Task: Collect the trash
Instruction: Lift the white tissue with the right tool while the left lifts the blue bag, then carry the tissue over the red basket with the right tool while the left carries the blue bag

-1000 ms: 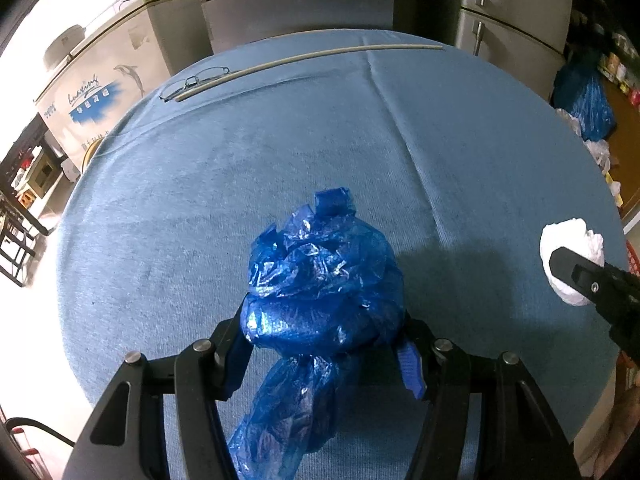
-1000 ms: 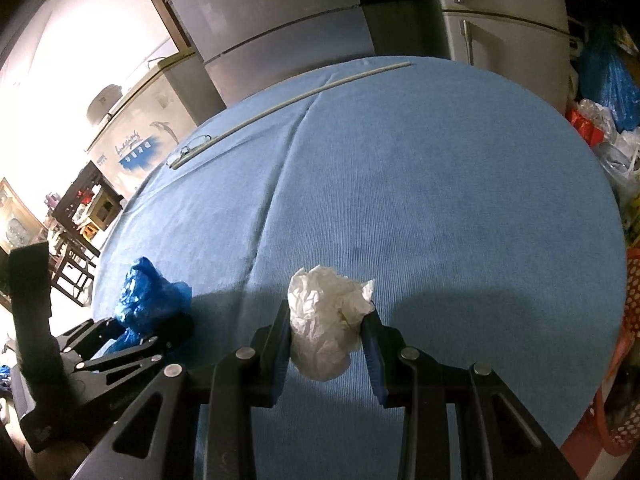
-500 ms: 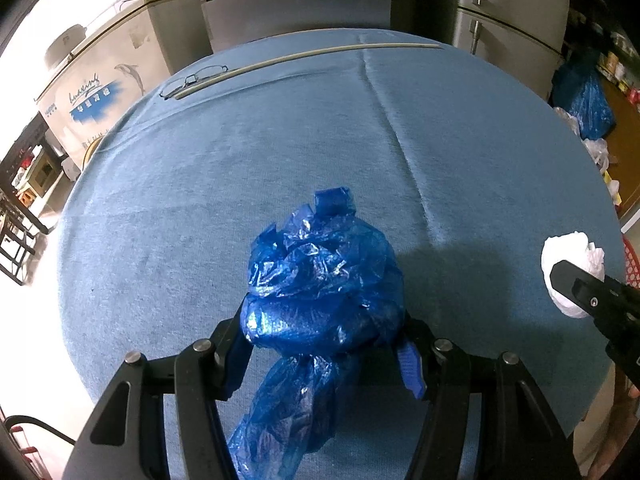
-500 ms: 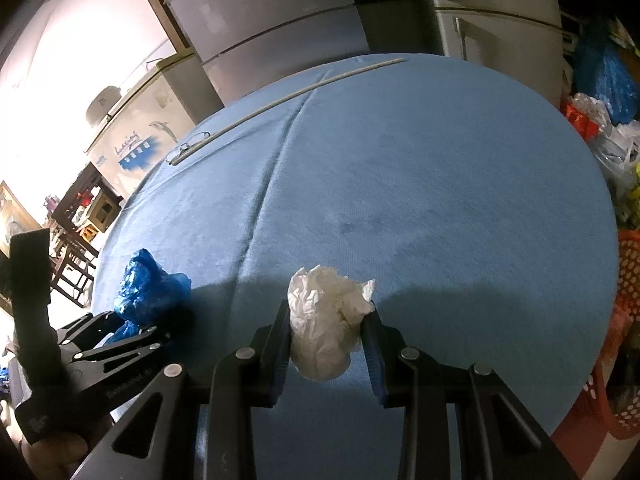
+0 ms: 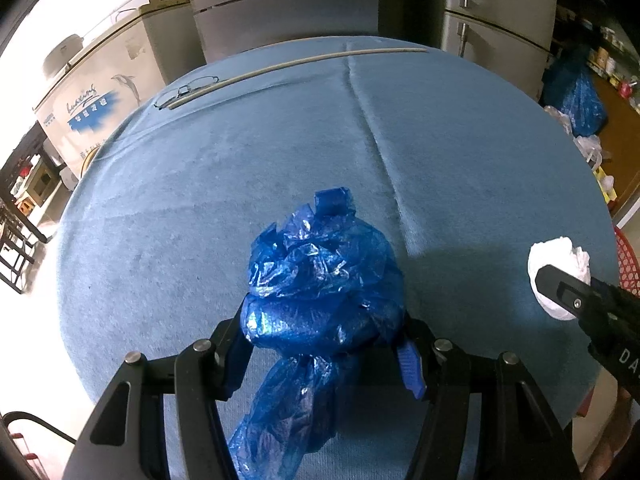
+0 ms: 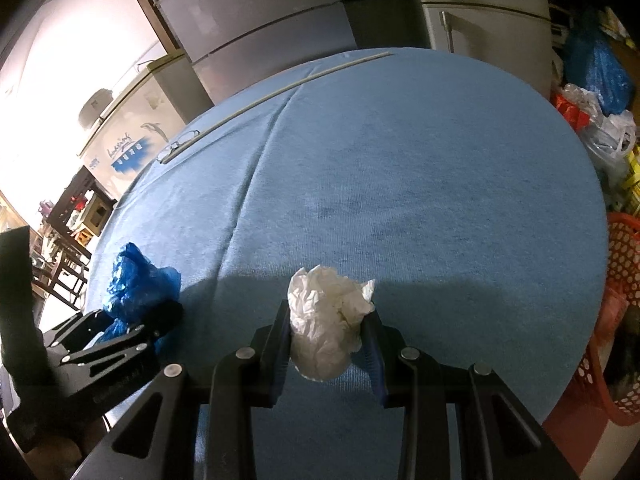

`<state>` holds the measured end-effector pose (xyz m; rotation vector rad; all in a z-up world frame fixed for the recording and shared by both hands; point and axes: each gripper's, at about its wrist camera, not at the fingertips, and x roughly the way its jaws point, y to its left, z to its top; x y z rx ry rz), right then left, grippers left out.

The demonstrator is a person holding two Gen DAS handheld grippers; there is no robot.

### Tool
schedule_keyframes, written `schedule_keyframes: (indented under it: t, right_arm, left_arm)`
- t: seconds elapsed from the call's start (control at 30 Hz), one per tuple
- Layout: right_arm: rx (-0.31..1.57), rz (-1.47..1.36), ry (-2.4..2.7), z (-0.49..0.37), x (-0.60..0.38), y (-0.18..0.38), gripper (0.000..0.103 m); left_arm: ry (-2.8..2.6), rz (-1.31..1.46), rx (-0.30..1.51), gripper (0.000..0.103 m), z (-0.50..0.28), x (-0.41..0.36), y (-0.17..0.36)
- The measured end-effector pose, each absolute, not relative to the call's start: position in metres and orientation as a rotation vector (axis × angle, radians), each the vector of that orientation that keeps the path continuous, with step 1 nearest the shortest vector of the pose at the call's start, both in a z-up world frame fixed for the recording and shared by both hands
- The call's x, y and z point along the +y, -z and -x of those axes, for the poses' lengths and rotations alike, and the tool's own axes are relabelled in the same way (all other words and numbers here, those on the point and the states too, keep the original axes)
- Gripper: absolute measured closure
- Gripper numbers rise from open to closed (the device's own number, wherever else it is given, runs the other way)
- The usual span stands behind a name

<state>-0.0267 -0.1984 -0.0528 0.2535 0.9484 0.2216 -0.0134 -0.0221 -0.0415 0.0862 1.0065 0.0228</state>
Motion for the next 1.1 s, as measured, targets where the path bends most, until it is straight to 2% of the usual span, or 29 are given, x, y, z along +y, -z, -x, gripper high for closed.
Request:
schedule_keyframes:
  t: [1.1]
  right_arm:
    - [0.888, -0.343, -0.107, 0.054, -0.253, 0.040, 0.068]
  left_arm:
    - [0.094, -0.160, 0.968, 0.040, 0.017, -0.063, 0.029]
